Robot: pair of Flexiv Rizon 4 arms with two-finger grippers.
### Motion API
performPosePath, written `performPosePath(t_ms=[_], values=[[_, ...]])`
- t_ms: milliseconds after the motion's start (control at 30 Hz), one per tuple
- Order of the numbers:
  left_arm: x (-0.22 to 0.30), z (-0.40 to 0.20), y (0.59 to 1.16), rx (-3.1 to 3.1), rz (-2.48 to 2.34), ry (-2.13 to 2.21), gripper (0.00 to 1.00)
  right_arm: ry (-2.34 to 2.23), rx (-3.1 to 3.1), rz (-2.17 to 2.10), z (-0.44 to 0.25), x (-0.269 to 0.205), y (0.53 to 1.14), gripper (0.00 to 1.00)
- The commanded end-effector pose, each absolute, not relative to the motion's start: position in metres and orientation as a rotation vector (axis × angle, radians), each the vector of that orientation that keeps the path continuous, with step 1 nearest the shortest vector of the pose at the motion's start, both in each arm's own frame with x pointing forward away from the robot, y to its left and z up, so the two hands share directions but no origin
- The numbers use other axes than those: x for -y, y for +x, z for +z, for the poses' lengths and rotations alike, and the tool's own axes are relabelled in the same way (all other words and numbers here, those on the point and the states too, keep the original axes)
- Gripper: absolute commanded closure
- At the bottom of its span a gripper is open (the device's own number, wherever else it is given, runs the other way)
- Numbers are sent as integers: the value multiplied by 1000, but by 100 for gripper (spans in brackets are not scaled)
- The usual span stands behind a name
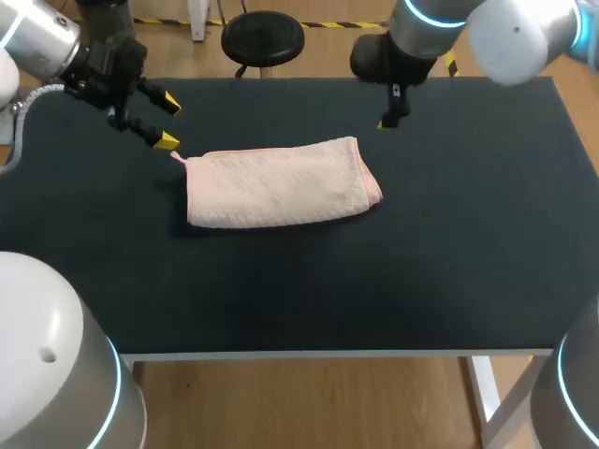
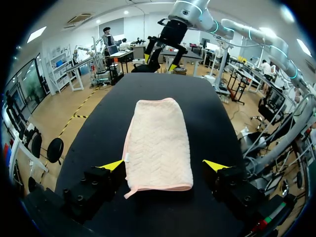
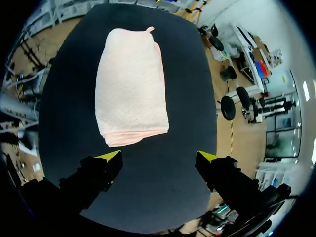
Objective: Fold the towel
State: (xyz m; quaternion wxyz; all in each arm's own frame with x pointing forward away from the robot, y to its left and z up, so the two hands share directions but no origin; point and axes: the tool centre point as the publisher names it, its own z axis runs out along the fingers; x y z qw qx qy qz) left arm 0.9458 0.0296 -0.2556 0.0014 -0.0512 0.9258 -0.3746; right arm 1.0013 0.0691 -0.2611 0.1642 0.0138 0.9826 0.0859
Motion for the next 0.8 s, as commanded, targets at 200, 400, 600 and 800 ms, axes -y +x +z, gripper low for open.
performPosePath(t_ms=[200, 400, 600, 800], values=[[-30, -256, 946, -2905, -1178, -158, 0, 1020, -2766, 932, -263, -76, 990, 0], [-30, -256, 946, -2905, -1178, -158, 0, 1020, -2766, 932, -263, -76, 990, 0], [-30, -256, 946, -2905, -1178, -158, 0, 1123, -2749, 1016, -268, -74, 994, 0], [-30, -256, 946, -2905, -1178, -158, 0, 1855, -2576, 1586, -302, -68, 994, 0]])
